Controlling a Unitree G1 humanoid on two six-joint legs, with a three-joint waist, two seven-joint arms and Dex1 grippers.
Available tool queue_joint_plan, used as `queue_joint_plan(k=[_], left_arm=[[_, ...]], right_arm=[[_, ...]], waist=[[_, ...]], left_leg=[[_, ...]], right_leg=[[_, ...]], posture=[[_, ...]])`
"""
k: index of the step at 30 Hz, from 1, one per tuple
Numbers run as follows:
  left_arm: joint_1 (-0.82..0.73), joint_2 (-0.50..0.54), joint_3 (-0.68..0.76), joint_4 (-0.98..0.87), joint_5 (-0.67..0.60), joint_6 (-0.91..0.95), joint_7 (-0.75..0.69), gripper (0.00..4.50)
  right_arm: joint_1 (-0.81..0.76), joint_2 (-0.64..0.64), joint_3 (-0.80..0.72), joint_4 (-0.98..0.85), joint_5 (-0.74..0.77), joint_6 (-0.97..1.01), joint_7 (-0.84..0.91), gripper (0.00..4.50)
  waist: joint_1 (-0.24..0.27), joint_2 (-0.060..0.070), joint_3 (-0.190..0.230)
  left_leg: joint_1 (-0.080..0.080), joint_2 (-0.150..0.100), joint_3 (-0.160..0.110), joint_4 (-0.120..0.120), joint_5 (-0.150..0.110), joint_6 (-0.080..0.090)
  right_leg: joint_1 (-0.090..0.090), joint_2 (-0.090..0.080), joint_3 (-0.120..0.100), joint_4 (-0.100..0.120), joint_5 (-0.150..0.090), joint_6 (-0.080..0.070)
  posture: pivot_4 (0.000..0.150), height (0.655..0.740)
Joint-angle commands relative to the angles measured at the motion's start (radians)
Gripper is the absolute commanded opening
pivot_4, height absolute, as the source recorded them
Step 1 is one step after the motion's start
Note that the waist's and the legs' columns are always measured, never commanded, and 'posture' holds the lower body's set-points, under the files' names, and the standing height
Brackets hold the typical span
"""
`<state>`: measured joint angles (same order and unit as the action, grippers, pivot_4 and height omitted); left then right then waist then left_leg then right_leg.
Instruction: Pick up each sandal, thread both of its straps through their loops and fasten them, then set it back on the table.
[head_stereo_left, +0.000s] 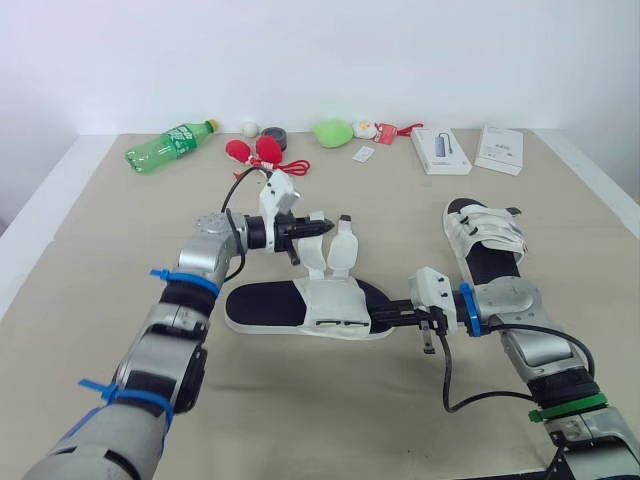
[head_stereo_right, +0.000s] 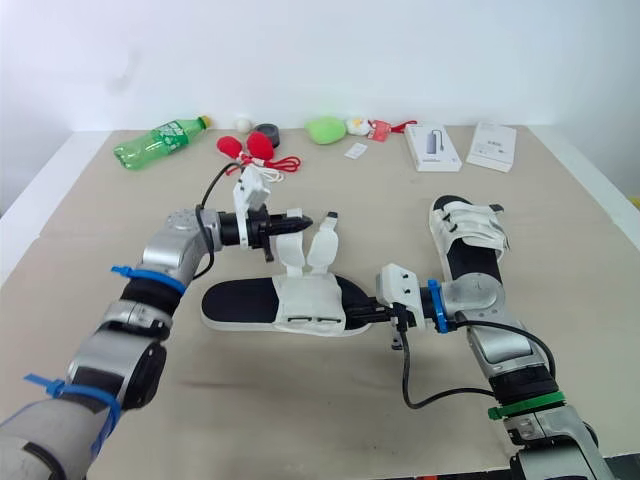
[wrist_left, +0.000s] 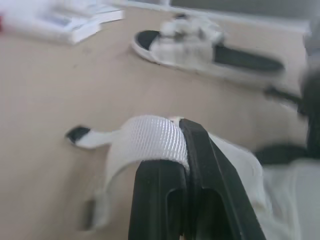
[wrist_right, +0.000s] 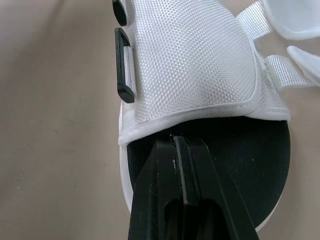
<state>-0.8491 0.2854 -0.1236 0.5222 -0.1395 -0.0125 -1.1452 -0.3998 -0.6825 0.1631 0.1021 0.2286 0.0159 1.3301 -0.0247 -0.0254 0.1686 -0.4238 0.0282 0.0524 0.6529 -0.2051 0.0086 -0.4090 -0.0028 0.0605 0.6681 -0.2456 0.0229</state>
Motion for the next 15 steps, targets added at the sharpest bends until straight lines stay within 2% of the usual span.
queue_joint_plan(k=[1, 3, 5, 7, 9, 15], left_arm=[[0.054, 0.076, -0.072, -0.139, 0.129, -0.477, -0.008, 0.02], [0.04, 0.13, -0.106, -0.103, 0.223, -0.78, 0.034, 0.02], [-0.005, 0.185, -0.127, -0.039, 0.41, -1.156, 0.122, 0.02], [-0.046, 0.188, -0.077, 0.027, 0.573, -1.464, 0.185, 0.02], [-0.07, 0.179, -0.029, 0.077, 0.676, -1.586, 0.258, 0.02], [-0.121, 0.213, 0.007, 0.028, 1.123, -1.602, 0.642, 0.02]], right_arm=[[-0.009, -0.01, 0.005, -0.001, -0.009, -0.012, 0.01, 0.0], [-0.016, -0.01, 0.006, 0.008, -0.01, -0.016, 0.012, 0.0], [-0.022, -0.008, 0.008, 0.017, -0.012, -0.02, 0.016, 0.0], [-0.029, -0.005, 0.013, 0.028, -0.015, -0.026, 0.019, 0.0], [-0.035, -0.001, 0.018, 0.038, -0.018, -0.032, 0.021, 0.0], [-0.051, 0.003, 0.031, 0.061, -0.019, -0.048, 0.032, 0.0]], waist=[[0.001, 0.0, 0.0], [0.004, 0.0, 0.0], [0.004, 0.0, 0.0], [0.004, 0.0, 0.0], [0.004, 0.0, 0.0], [0.002, -0.001, 0.0]], left_leg=[[0.0, 0.0, 0.0, 0.0, 0.0, 0.0], [0.001, 0.0, 0.0, 0.0, 0.0, 0.0], [0.001, 0.0, 0.001, 0.001, 0.0, 0.001], [0.001, 0.0, 0.002, 0.001, 0.001, 0.002], [0.001, 0.0, 0.004, 0.001, 0.001, 0.003], [0.001, 0.0, 0.012, 0.002, 0.0, 0.008]], right_leg=[[0.0, 0.0, 0.0, 0.0, 0.0, 0.0], [0.001, -0.002, 0.001, 0.0, 0.001, -0.001], [0.001, -0.004, 0.001, -0.001, 0.002, -0.001], [0.002, -0.005, 0.002, -0.003, 0.004, 0.0], [0.002, -0.007, 0.002, -0.004, 0.004, 0.0], [0.001, -0.012, 0.001, -0.004, 0.005, 0.003]], posture=[[0.15, 0.74], [0.15, 0.74], [0.15, 0.74], [0.15, 0.74], [0.15, 0.74], [0.15, 0.74]])
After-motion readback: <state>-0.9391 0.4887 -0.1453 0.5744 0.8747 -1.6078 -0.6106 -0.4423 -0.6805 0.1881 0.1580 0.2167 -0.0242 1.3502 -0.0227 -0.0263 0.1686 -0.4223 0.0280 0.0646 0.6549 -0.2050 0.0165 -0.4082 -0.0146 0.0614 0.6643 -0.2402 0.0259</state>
